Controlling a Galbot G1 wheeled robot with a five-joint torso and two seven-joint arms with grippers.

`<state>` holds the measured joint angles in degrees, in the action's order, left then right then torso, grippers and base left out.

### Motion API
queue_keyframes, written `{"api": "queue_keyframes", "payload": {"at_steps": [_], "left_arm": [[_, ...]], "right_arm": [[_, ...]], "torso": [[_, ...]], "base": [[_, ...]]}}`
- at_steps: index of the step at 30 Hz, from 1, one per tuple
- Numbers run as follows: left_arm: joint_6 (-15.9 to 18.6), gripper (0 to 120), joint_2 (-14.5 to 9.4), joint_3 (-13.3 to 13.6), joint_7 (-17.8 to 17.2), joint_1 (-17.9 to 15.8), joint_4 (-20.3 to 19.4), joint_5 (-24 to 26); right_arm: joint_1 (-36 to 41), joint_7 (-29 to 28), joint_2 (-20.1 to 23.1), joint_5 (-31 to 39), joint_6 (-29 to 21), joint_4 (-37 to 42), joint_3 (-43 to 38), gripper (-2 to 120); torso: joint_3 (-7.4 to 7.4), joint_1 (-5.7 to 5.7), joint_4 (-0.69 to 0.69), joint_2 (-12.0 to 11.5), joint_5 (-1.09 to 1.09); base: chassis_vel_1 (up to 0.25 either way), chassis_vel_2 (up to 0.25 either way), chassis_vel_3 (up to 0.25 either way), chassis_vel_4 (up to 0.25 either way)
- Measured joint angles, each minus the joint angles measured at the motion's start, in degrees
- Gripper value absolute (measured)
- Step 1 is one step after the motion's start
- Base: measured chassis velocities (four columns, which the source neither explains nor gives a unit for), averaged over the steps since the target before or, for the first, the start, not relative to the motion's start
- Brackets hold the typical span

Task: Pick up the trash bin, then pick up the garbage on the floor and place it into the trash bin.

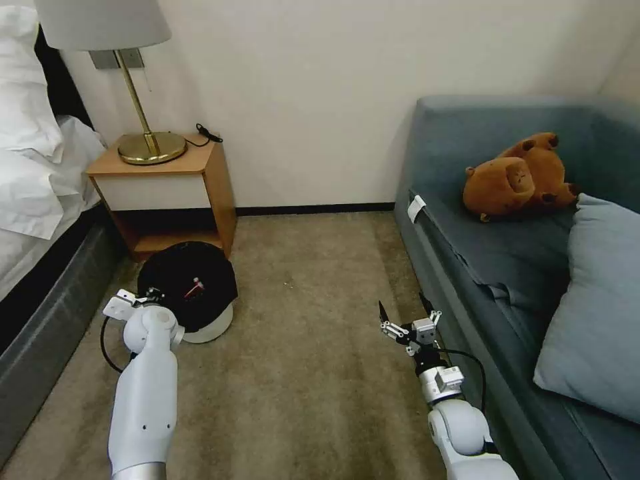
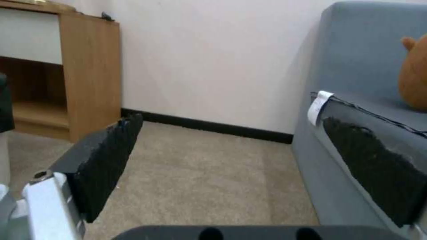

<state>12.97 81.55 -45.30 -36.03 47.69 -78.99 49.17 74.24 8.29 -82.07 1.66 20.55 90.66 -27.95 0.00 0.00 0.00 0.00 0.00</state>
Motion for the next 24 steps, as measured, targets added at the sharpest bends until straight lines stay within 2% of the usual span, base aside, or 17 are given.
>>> {"api": "queue_keyframes", "payload": {"at_steps": [1,3,4,5,7,8,10,11,12,14,15,17,18,20,21,23,24], "left_arm": [[0.1,65,-0.1,0.0,0.0,0.5,-1.2,0.0],[0.2,66,-0.1,0.0,0.0,0.6,-1.3,0.0],[0.3,75,-0.1,0.0,0.0,1.5,-2.9,-0.2],[0.3,75,-0.1,0.0,0.0,1.5,-2.9,-0.2],[0.0,87,0.2,-0.3,0.7,4.0,-5.6,-2.2],[0.0,87,0.2,-0.3,0.7,4.0,-5.6,-2.2],[-0.3,97,0.3,-0.5,3.3,7.0,-8.5,-4.2],[-0.3,99,0.3,-0.7,5.5,8.6,-10.3,-5.0],[-0.3,99,0.3,-0.7,5.5,8.6,-10.3,-5.0],[0.0,99,0.1,-0.8,10.6,11.9,-14.0,-7.1],[0.0,99,0.1,-0.8,10.6,11.9,-14.0,-7.1],[-0.9,98,-0.2,-0.8,19.0,16.2,-18.5,-14.2],[-0.9,98,-0.2,-0.8,19.0,16.2,-18.5,-14.2],[-1.8,98,-0.1,-0.6,24.9,18.9,-21.6,-17.8],[-1.8,98,-0.1,-0.6,24.9,18.9,-21.6,-17.8],[-3.4,98,-0.1,-0.6,32.4,20.9,-23.7,-22.0],[-3.4,98,-0.1,-0.6,32.4,20.9,-23.7,-22.0]], "right_arm": [[0.0,0.1,0.0,0.0,0.1,0.0,0.0,100],[0.0,0.1,0.0,0.0,0.1,0.0,0.0,100],[0.0,0.1,-0.1,-0.1,0.1,-0.1,0.0,100],[0.0,0.1,-0.1,-0.1,0.1,-0.1,0.0,100],[-0.2,0.2,-0.1,-0.1,0.1,-0.2,0.1,100],[-0.2,0.2,-0.1,-0.1,0.1,-0.2,0.1,100],[-0.4,0.2,-0.2,-0.2,0.2,-0.4,0.2,100],[-0.5,0.2,-0.3,-0.2,0.2,-0.5,0.3,100],[-0.5,0.2,-0.3,-0.2,0.2,-0.5,0.3,100],[-0.5,0.1,-0.4,-0.4,0.3,-0.7,0.4,100],[-0.5,0.1,-0.4,-0.4,0.3,-0.7,0.4,100],[-0.5,0.1,-0.6,-0.5,0.4,-0.9,0.5,100],[-0.5,0.1,-0.6,-0.5,0.4,-0.9,0.5,100],[-0.5,0.1,-0.8,-0.6,0.5,-1.1,0.6,100],[-0.5,0.1,-0.8,-0.6,0.5,-1.1,0.6,100],[-0.4,0.0,-1.0,-0.6,0.5,-1.1,0.7,100],[-0.4,0.0,-1.0,-0.6,0.5,-1.1,0.7,100]], "torso": [[0.0,0.0,0.0,0.0,0.0],[0.0,0.0,0.0,0.0,0.0],[0.0,0.0,0.0,0.0,0.0],[0.0,0.0,0.0,0.0,0.0],[0.0,0.0,0.0,0.0,0.01],[0.0,0.0,0.0,0.0,0.01],[0.0,0.0,0.01,0.0,-0.02],[0.0,0.0,0.01,0.0,0.0],[0.0,0.0,0.01,0.0,0.0],[0.0,0.0,0.0,0.0,-0.01],[0.0,0.0,0.0,0.0,-0.01],[0.0,0.0,0.02,0.0,0.0],[0.0,0.0,0.02,0.0,0.0],[0.0,0.0,0.01,0.0,0.0],[0.0,0.0,0.01,0.0,0.0],[0.0,0.0,0.0,0.0,0.0],[0.0,0.0,0.0,0.0,0.0]], "base": [[0.0,0.0,0.0,0.0],[0.0,0.0,0.0,0.0],[0.0,0.0,0.0,0.0],[0.0,0.0,0.0,0.0],[0.0,0.0,0.0,0.0],[0.0,0.0,0.0,0.0],[0.0,0.0,0.0,0.0],[0.0,0.0,0.0,0.0],[0.0,0.0,0.0,0.0],[0.0,0.0,0.0,0.0],[0.0,0.0,0.0,0.0],[0.0,0.0,0.0,0.0],[0.0,0.0,0.0,0.0],[0.0,0.0,0.0,0.0],[0.0,0.0,0.0,0.0],[0.0,0.0,0.0,0.0],[0.0,0.0,0.0,0.0]]}}
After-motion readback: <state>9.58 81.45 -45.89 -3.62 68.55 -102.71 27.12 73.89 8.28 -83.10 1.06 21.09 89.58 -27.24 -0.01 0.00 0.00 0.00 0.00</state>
